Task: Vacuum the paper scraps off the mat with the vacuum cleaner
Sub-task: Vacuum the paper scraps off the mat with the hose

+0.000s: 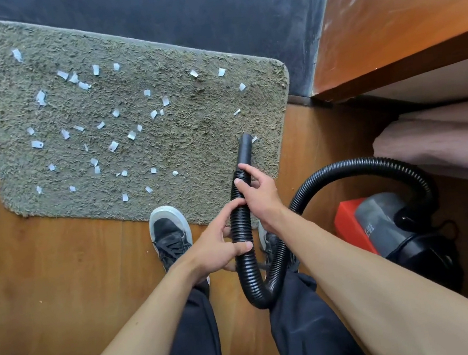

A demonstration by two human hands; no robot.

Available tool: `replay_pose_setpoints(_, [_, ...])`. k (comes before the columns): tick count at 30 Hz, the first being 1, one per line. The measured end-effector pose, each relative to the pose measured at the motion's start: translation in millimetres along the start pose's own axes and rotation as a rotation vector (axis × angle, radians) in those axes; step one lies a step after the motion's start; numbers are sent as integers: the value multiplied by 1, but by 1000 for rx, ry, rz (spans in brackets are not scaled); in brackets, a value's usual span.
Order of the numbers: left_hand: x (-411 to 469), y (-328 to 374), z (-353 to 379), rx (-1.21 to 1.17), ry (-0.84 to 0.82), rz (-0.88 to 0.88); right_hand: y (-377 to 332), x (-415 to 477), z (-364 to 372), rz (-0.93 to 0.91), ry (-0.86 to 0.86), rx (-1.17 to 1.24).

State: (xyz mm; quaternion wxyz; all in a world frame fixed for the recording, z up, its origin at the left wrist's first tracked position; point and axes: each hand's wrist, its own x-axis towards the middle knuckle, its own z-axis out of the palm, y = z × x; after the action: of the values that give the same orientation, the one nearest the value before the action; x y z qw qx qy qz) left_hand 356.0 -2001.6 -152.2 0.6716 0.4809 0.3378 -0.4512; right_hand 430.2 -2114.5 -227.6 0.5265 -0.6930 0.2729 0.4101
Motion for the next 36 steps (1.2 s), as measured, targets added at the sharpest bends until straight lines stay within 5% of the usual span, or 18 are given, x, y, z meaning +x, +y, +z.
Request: replay_pose_setpoints(36, [-5, 2, -4, 2, -98, -50, 8, -14, -2, 31, 83, 86])
